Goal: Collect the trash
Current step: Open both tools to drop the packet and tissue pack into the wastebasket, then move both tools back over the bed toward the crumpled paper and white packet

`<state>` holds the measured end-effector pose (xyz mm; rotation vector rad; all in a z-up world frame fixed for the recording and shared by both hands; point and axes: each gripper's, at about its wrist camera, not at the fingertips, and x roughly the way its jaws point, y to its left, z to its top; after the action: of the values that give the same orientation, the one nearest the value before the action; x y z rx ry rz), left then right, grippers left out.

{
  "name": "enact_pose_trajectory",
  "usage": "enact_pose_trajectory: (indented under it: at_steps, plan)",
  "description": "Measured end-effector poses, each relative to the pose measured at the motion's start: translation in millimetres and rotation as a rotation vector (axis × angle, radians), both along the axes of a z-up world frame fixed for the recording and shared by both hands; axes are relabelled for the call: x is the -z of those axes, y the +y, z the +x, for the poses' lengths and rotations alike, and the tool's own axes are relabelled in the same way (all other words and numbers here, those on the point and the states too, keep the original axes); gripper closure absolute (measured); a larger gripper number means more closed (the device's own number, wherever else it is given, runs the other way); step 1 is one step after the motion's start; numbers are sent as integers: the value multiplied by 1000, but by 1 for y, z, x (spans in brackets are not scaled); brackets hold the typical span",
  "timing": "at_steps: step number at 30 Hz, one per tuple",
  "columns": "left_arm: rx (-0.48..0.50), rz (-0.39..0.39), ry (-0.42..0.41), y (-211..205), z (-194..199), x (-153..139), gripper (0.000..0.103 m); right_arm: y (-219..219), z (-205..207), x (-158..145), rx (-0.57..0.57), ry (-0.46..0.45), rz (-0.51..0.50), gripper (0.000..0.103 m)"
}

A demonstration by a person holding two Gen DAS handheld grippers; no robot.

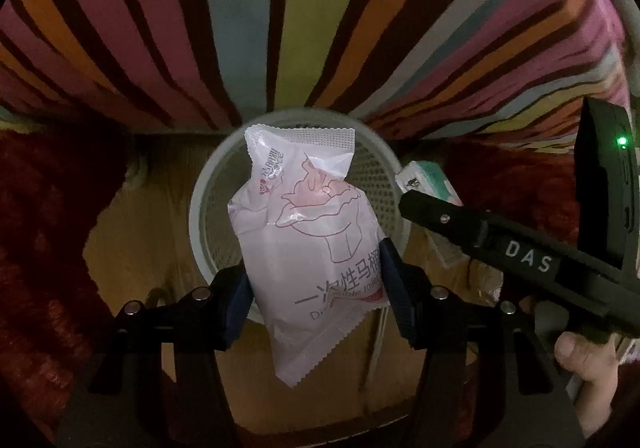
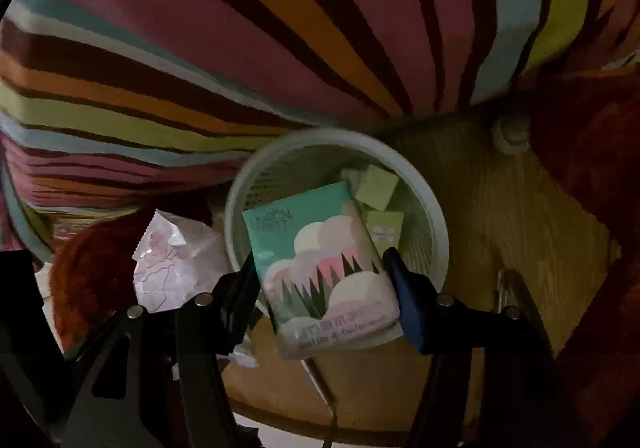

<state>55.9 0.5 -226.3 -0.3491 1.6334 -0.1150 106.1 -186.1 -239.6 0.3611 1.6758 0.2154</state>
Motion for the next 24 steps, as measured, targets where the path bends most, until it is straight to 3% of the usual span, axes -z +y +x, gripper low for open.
enact_pose_trajectory:
  at_steps: [7, 9, 10, 20, 24]
  plan:
    - [-24, 2, 83, -5, 7, 19, 42, 2, -5, 23, -5, 67, -18, 43]
    - [-33, 31, 126, 1, 5, 28, 30, 1, -6, 29, 5, 96, -5, 28]
    - [-36, 50, 137, 1, 4, 30, 20, 1, -6, 33, 10, 113, 0, 7]
    - [-18, 68, 113, 2, 4, 26, 17, -5, -8, 35, 53, 121, -22, 8]
    - [-27, 72, 89, 3, 4, 23, 17, -3, -8, 27, 48, 81, -41, 8]
